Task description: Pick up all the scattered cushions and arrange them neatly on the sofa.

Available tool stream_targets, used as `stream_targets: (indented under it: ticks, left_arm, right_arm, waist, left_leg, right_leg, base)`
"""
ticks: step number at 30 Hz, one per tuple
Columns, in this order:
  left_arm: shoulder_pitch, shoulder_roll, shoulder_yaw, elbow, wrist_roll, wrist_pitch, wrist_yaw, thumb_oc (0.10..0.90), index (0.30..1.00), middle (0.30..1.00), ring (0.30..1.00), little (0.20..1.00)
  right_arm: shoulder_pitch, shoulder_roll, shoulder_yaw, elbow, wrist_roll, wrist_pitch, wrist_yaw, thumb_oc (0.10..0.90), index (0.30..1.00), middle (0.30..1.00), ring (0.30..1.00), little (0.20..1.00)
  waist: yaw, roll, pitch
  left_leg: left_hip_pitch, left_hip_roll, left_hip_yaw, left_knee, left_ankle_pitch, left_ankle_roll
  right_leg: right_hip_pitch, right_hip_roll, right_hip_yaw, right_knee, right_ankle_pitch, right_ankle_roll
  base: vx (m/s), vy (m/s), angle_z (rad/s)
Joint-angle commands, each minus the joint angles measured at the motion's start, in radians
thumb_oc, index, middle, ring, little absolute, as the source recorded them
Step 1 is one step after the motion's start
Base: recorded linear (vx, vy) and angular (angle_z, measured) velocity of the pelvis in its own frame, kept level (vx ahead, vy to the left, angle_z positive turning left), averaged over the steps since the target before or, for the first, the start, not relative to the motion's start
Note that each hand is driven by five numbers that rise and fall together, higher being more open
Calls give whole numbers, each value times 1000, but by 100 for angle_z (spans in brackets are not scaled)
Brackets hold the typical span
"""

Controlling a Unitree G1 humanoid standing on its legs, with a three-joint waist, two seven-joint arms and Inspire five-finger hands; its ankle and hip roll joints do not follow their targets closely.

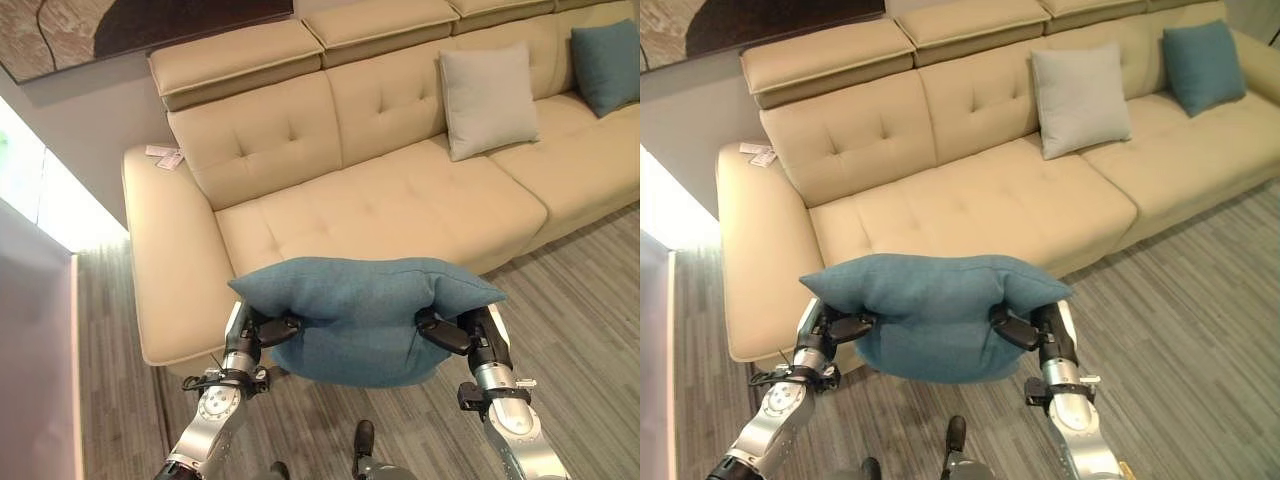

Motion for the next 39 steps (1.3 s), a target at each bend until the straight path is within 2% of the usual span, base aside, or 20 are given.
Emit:
stream_targets:
  ticks: [1, 5, 7, 11, 16, 17, 18, 20, 22, 23, 24, 26, 27, 28, 29, 32, 33, 35, 36, 39]
  left_arm:
    - [-137, -26, -67, -164, 29, -101, -88, 400, 300, 300, 300, 300]
    - [-142, -26, -61, -164, 31, -98, -80, 400, 300, 300, 300, 300]
    - [-126, -19, -50, -174, 27, -100, -84, 400, 300, 300, 300, 300]
    - [-102, 4, -36, -187, 25, -94, -81, 400, 300, 300, 300, 300]
    - [-98, 8, -33, -189, 26, -92, -81, 400, 300, 300, 300, 300]
    - [-78, 23, -19, -202, 23, -91, -82, 400, 300, 300, 300, 300]
    - [-70, 28, -12, -208, 18, -92, -76, 400, 300, 300, 300, 300]
    - [-66, 35, -4, -209, 19, -95, -68, 400, 300, 300, 300, 300]
    - [-58, 34, 6, -217, 17, -97, -70, 400, 300, 300, 300, 300]
    - [-57, 34, 6, -217, 17, -97, -70, 400, 300, 300, 300, 300]
    - [-44, 31, 16, -222, 5, -99, -81, 400, 300, 300, 300, 300]
    - [-41, 31, 20, -220, 2, -100, -87, 400, 300, 300, 300, 300]
    - [-40, 27, 23, -216, 0, -98, -89, 400, 300, 300, 300, 300]
    - [-41, 27, 23, -215, 0, -98, -89, 400, 300, 300, 300, 300]
    - [-45, 19, 30, -208, 0, -97, -89, 400, 300, 300, 300, 300]
    - [-48, 14, 35, -201, 5, -100, -93, 400, 300, 300, 300, 300]
    - [-44, 10, 31, -199, 12, -102, -104, 400, 300, 300, 300, 300]
    - [-39, 6, 30, -200, 12, -104, -103, 400, 300, 300, 300, 300]
    - [-35, -4, 26, -195, 2, -104, -107, 400, 300, 300, 300, 300]
    - [-49, -10, 14, -188, -2, -101, -115, 400, 300, 300, 300, 300]
  right_arm:
    - [-85, 3, 21, -171, 13, -128, 21, 400, 300, 300, 300, 300]
    - [-100, 2, 29, -157, 8, -125, 9, 400, 300, 300, 300, 300]
    - [-98, 8, 32, -162, 3, -125, 20, 400, 300, 300, 300, 300]
    - [-95, 27, 45, -162, 3, -118, 41, 400, 300, 300, 300, 300]
    - [-100, 32, 51, -161, 2, -118, 43, 400, 300, 300, 300, 300]
    - [-109, 51, 61, -155, -9, -111, 60, 400, 300, 300, 300, 300]
    - [-124, 53, 68, -157, -17, -104, 71, 400, 300, 300, 300, 300]
    - [-132, 58, 78, -150, -13, -102, 77, 400, 300, 300, 300, 300]
    - [-128, 64, 78, -150, -12, -101, 83, 400, 300, 300, 300, 300]
    - [-128, 64, 78, -150, -12, -101, 83, 400, 300, 300, 300, 300]
    - [-125, 64, 72, -145, -10, -100, 85, 400, 300, 300, 300, 300]
    - [-127, 62, 70, -142, -7, -100, 85, 400, 300, 300, 300, 300]
    - [-134, 61, 71, -141, 1, -104, 83, 400, 300, 300, 300, 300]
    - [-134, 60, 71, -141, 1, -104, 83, 400, 300, 300, 300, 300]
    - [-144, 54, 72, -143, 2, -105, 80, 400, 300, 300, 300, 300]
    - [-151, 53, 75, -147, -2, -103, 80, 400, 300, 300, 300, 300]
    - [-150, 52, 74, -149, -5, -105, 81, 400, 300, 300, 300, 300]
    - [-146, 52, 75, -150, -5, -107, 81, 400, 300, 300, 300, 300]
    - [-137, 46, 73, -154, -2, -110, 81, 400, 300, 300, 300, 300]
    - [-129, 37, 67, -158, 1, -112, 78, 400, 300, 300, 300, 300]
  waist:
    - [1, -12, -67]
    - [25, -3, -58]
    - [35, 5, -77]
    - [48, -23, -107]
    - [57, -29, -110]
    - [72, -39, -110]
    - [59, -27, -87]
    - [55, -5, -74]
    - [58, 9, -70]
    - [56, 8, -69]
    - [51, 17, -68]
    - [49, 17, -69]
    - [44, 12, -67]
    - [43, 14, -67]
    - [33, 13, -62]
    - [28, 8, -59]
    - [25, -5, -70]
    - [23, -6, -75]
    - [20, -10, -91]
    - [14, -9, -92]
  left_leg:
    - [-74, -23, 14, -136, 38, 22]
    - [-109, -47, 8, -253, 107, 10]
    - [-70, -42, -15, -304, 129, 14]
    - [-30, -44, 5, -272, 94, 44]
    - [-24, -47, 15, -263, 78, 52]
    - [28, -64, 24, -241, 17, 96]
    - [55, -67, 24, -240, 3, 123]
    - [75, -57, 27, -250, -3, 137]
    - [105, -54, 18, -270, -11, 140]
    - [106, -55, 17, -271, -10, 140]
    - [142, -57, 0, -297, -17, 133]
    - [154, -59, -1, -306, -21, 129]
    - [175, -64, -3, -318, -32, 122]
    - [178, -62, -4, -320, -33, 121]
    - [203, -66, -19, -333, -45, 109]
    - [230, -69, -29, -339, -60, 100]
    - [254, -73, -37, -340, -82, 87]
    - [261, -69, -40, -338, -87, 80]
    - [268, -53, -42, -319, -103, 56]
    - [244, -32, -40, -241, -108, 24]
  right_leg:
    - [136, 36, 27, 35, -154, 121]
    - [169, 65, 54, 39, -186, 111]
    - [196, 87, 72, 42, -213, 104]
    - [227, 64, 103, 108, -265, 105]
    - [223, 56, 110, 137, -273, 111]
    - [156, 27, 107, 343, -236, 172]
    - [69, 11, 109, 495, -147, 223]
    - [5, 3, 89, 587, -111, 242]
    - [-38, -22, 53, 606, -123, 230]
    - [-37, -24, 51, 607, -125, 230]
    - [-62, -33, 22, 526, -173, 199]
    - [-68, -40, 13, 469, -183, 189]
    - [-90, -49, 5, 362, -161, 182]
    - [-85, -47, 3, 357, -160, 182]
    - [-114, -58, 12, 261, -113, 189]
    - [-119, -63, 7, 210, -83, 196]
    - [-82, -56, 12, 160, -76, 192]
    - [-63, -49, 13, 145, -70, 187]
    - [-33, -38, 5, 129, -68, 176]
    - [4, -26, -15, 107, -83, 160]
  base:
    - [137, 6, -15]
    - [205, 11, -24]
    - [351, 58, -71]
    - [299, 80, -30]
    - [135, 59, -17]
    - [322, 206, 7]
    - [341, 241, -20]
    - [67, 105, -43]
    - [120, 61, 4]
    - [268, 47, 12]
    - [161, 2, 7]
    - [208, -45, 4]
    - [194, -77, 9]
    - [255, -145, 14]
    - [202, -130, 9]
    - [216, -147, 12]
    - [165, -108, 12]
    - [222, -189, 9]
    - [269, -270, 12]
    - [135, -197, 28]
